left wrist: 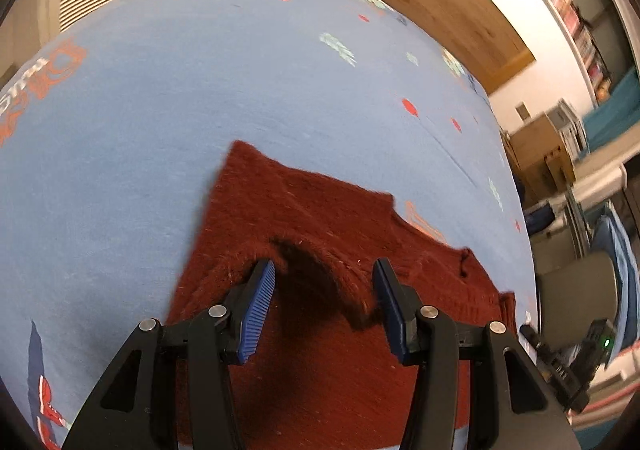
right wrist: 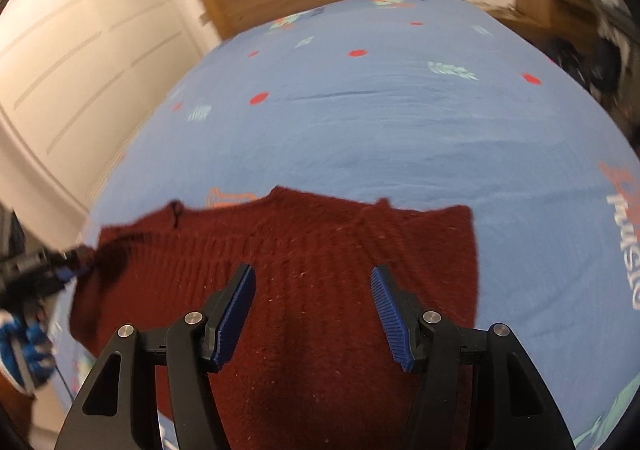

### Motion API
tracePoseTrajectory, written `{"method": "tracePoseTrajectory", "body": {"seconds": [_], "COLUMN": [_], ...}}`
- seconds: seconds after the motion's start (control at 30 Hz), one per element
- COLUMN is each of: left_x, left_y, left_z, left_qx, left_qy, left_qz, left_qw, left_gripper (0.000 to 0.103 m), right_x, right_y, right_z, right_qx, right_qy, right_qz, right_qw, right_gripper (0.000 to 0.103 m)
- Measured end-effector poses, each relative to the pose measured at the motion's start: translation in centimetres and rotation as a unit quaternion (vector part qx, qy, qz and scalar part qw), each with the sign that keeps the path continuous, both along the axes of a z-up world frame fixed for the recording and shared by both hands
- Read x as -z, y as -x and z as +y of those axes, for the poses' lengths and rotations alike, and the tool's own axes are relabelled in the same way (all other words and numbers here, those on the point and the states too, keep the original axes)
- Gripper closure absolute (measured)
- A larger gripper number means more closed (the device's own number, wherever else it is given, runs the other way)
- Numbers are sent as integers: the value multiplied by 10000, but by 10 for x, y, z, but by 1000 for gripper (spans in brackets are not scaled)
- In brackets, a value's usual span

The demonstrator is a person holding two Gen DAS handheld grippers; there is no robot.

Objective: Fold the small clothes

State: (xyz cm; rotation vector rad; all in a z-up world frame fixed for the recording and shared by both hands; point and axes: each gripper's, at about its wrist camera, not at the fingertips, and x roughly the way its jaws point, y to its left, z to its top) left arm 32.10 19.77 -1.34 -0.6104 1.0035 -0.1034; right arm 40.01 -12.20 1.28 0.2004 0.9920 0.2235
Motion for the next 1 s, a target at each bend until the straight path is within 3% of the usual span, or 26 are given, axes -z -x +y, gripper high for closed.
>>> {"method": "tracePoseTrajectory", "body": {"seconds": [0.17,0.33,0.5,0.7,0.87,1.0], "left_x": [2,-10,-13,-1,25,63], "left_y": [5,3,-1,-14,-39,-65], "left_z": [21,7,2,-47,-87,-89], "left_qx": [-355,-228,-378,355,798,920], "left_qy": [155,-433,-533,-1031,-1594,-1913], "left_qz": [-146,-386,-527,-493,-420,28], "left_qw": [9991,9981,9965,9928,9831,9772], "left_gripper": [54,54,54,54,54,54], "right_x": [18,39,31,14,21,37], "right_y": [-9,-21,-20,-16,-18,-26], "right_z": [11,2,-16,-7,18,22], "right_qx": [-192,-66,121,-5,-345,-380], "right_qy": [276,575,477,342,537,753], "right_qz": [59,307,194,-45,-13,134], "right_qw": [9994,9979,9986,9994,9980,9963], "right_gripper": [41,41,41,41,41,41]}}
